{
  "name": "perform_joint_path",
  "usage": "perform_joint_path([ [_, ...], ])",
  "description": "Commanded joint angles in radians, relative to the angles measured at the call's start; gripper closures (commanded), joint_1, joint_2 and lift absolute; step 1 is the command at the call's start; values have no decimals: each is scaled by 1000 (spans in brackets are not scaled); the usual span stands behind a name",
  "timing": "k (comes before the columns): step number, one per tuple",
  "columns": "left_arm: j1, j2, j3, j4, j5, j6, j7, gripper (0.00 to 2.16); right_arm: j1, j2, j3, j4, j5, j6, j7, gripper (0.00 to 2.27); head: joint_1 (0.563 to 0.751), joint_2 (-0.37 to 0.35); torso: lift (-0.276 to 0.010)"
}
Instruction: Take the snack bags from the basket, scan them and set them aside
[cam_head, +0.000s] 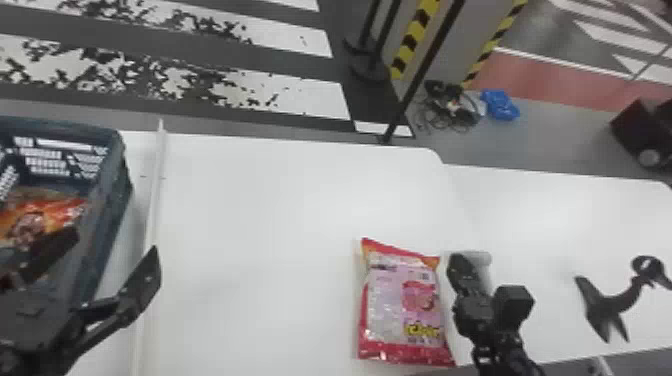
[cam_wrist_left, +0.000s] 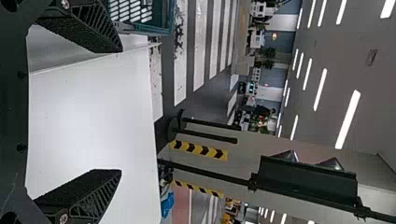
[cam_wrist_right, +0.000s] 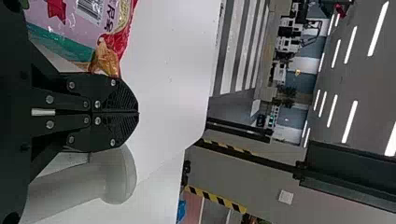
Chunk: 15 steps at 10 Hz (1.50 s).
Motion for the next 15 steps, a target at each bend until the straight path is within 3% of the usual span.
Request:
perform_joint_path([
  [1,0,3,2,2,2,0,0,73,-13,0,8,7,9,6,0,2256,695,-350,-75],
  [9,9,7,9,6,14,-9,-2,73,-70,6,66,30,26,58,0,2256,695,-350,-75],
  [12,14,6,11,0,11,-18,-2,73,-22,9,10,-33,11,9,-55,2250,695,-350,-75],
  [13,14,6,9,-1,11,-21,-2,73,27,9,-32,-119,6,0,-89,1521,695,-350,-75],
  [14,14,3,8,-1,11,-21,-2,73,76,12,-87,-205,-14,-3,-89,215,695,-350,-75],
  [15,14,3,6,-3,11,-21,-2,73,108,12,-136,-272,-26,74,-71,-2,695,-350,-75],
])
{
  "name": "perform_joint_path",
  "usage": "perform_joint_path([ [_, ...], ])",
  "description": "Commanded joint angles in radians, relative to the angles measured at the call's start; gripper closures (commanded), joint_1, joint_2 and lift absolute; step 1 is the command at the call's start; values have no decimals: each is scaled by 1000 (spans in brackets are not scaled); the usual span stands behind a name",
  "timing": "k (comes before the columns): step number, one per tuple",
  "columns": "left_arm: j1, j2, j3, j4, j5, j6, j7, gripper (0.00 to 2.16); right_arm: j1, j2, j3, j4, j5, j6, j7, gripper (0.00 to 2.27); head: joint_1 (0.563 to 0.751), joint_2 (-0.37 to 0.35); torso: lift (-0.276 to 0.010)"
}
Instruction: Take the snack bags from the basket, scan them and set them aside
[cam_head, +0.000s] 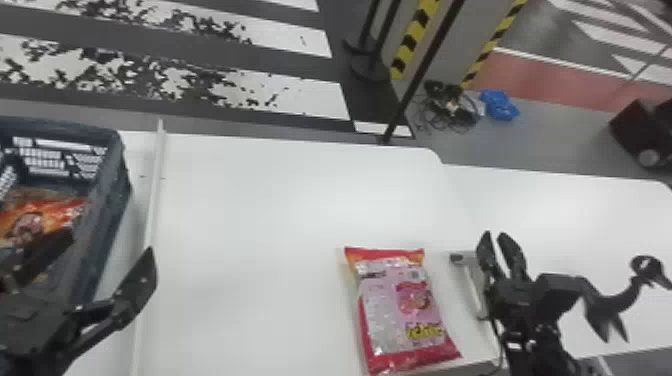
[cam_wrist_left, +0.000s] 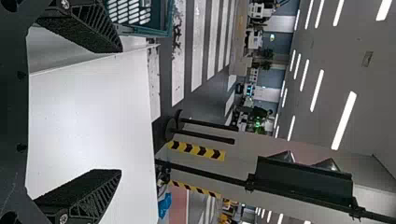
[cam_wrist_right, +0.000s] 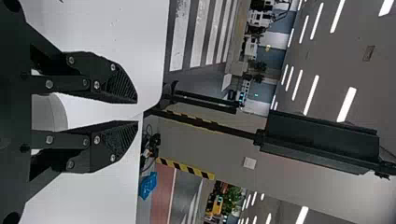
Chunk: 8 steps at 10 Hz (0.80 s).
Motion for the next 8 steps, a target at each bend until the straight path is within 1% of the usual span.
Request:
perform_joint_path([
  [1,2,1,-1,-3,-1,0,0,73,34,0,-89,-82,-39,185,88,-2,695,-350,-75],
  [2,2,4,1,-3,-3,0,1,73,33,0,-139,-96,-51,314,188,36,695,-350,-75],
  [3,2,6,2,-1,-1,0,1,73,19,-7,-165,-96,-44,415,256,36,695,-350,-75],
  [4,2,7,5,0,-1,0,0,73,-2,-17,-176,-81,-30,485,289,43,695,-350,-75],
  [6,2,12,13,3,3,0,0,73,-62,-52,-176,4,-17,544,363,53,695,-350,-75],
  [8,-2,9,10,7,3,3,0,73,-99,-75,-164,68,-31,574,429,63,695,-350,-75],
])
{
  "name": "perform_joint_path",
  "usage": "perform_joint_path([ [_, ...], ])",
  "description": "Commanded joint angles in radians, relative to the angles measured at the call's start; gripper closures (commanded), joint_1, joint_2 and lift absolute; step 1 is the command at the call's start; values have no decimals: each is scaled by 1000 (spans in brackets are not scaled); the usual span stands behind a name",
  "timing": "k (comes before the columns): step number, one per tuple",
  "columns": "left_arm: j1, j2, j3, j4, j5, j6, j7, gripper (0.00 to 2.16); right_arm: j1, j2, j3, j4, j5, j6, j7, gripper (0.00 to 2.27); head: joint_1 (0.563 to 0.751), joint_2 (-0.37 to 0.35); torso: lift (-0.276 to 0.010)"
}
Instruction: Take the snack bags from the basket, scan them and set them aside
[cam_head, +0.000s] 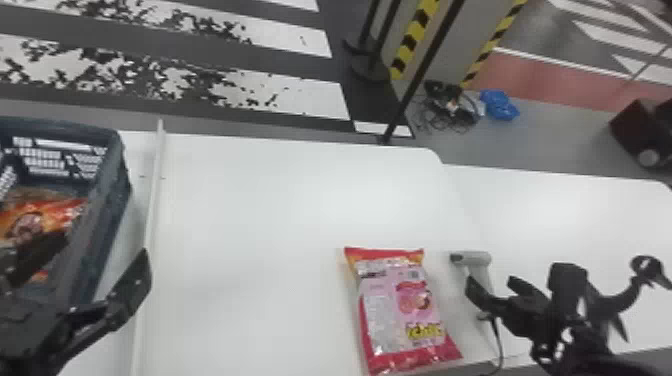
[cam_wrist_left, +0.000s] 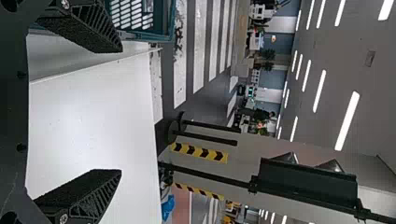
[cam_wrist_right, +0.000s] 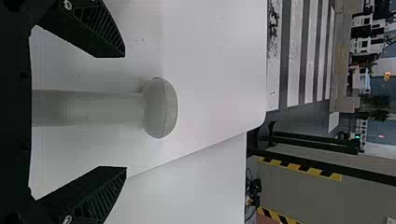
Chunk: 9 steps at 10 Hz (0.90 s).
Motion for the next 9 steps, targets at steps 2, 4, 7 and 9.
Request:
perform_joint_path([
  [2,-2,-4,-6,-2,-4,5,0,73,-81,-42,50,113,5,26,39,252,695,-350,-75],
  [4,7,-3,-3,-11,-8,5,0,73,-152,-69,88,185,29,121,56,2256,695,-350,-75],
  [7,7,-4,-3,-16,-9,5,2,73,-139,-66,74,187,28,26,75,2246,695,-350,-75],
  [9,7,1,-5,-20,-8,5,2,73,-104,-55,54,159,22,-14,36,2246,695,-350,-75],
])
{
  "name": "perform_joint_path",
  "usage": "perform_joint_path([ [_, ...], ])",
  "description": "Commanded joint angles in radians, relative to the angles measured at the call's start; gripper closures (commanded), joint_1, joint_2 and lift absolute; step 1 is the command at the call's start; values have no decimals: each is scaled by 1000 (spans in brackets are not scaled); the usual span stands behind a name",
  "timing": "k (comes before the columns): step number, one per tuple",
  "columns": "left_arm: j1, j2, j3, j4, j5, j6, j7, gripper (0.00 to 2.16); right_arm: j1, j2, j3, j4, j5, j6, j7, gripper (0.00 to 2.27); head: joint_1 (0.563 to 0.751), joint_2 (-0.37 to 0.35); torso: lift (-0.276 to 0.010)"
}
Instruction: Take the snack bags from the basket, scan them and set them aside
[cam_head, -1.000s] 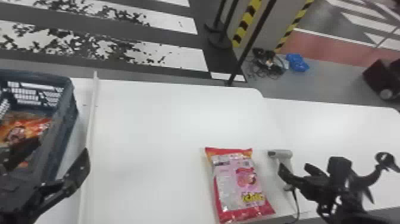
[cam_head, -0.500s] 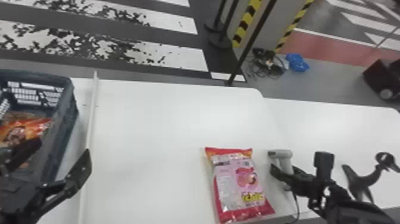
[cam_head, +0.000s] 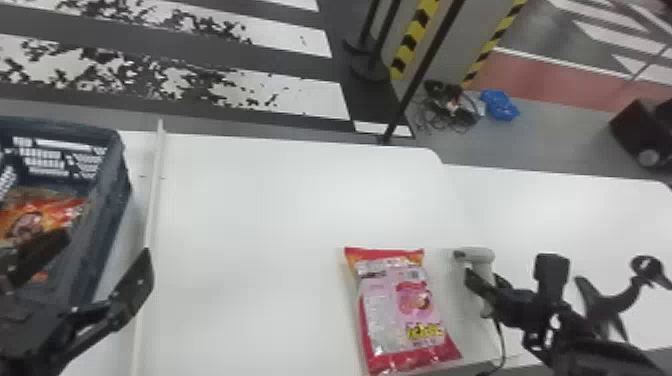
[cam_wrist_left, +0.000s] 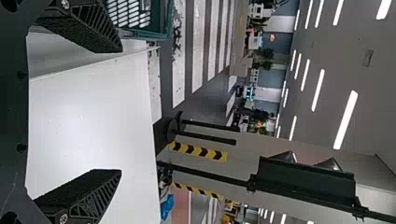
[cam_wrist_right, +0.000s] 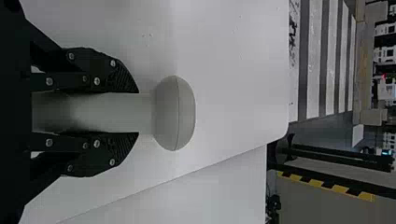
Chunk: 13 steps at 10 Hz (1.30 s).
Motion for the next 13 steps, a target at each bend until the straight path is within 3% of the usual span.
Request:
perform_joint_path([
  [1,0,4,0,-5,0,0,0,73,42,30,-35,-69,-6,-15,-30,2246,695,-350,-75],
  [3,0,12,3,-8,5,-3,0,73,173,106,-95,-318,-42,87,-113,2246,695,-350,-75],
  [6,-2,17,6,-3,20,-9,0,73,315,237,-150,-597,-134,246,-124,2246,695,-350,-75],
  [8,-3,17,9,-8,28,-34,0,73,387,307,-141,-747,-166,292,-142,2246,695,-350,-75],
  [11,-2,9,10,-10,27,-34,0,73,430,359,-76,-845,-189,326,-139,2246,695,-350,-75],
  [13,5,7,17,-16,25,-34,1,73,430,373,-24,-839,-158,317,-139,2246,695,-350,-75],
])
